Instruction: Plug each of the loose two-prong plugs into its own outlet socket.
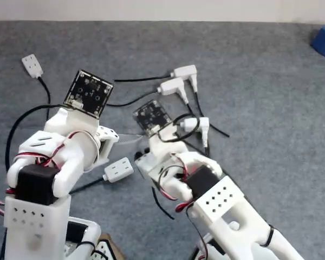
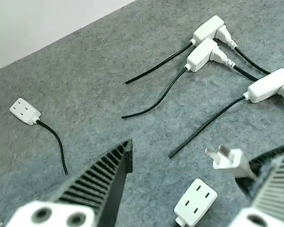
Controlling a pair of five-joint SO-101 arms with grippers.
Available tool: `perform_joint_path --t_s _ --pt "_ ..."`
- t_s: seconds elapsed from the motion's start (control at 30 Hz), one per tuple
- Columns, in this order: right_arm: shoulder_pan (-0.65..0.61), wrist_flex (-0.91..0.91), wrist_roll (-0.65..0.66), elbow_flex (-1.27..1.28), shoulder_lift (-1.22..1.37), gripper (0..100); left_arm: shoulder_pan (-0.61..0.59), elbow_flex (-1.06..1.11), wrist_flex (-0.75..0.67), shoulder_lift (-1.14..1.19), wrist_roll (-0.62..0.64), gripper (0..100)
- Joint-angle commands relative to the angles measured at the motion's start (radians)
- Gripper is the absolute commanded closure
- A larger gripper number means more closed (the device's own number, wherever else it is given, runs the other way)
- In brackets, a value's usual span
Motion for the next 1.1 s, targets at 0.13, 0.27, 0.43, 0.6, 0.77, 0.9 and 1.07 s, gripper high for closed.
perform_joint_path --t_s 0.13,0.27,0.43,0.6,0.77,0.9,1.07 --pt "-0.013 0.054 -0.006 -0.068 -0.047 99.0 -0.050 0.209 -0.152 -0.010 0.003 59" --pt "-0.013 0.147 0.015 -0.157 -0.110 99.0 -0.108 0.337 -0.242 -0.010 -0.043 59" --pt "-0.013 0.251 0.034 -0.246 -0.148 99.0 -0.133 0.387 -0.264 -0.012 -0.058 59" --pt "-0.013 0.260 0.037 -0.259 -0.147 99.0 -0.133 0.387 -0.264 -0.012 -0.058 59" --pt "-0.008 0.274 0.084 -0.265 -0.120 99.0 -0.222 0.383 -0.296 -0.016 -0.060 59" --pt "0.050 0.291 0.089 -0.285 -0.027 99.0 -0.349 0.383 -0.341 -0.013 -0.060 59" --pt "0.059 0.254 0.086 -0.286 0.018 99.0 -0.371 0.361 -0.342 -0.015 -0.055 59"
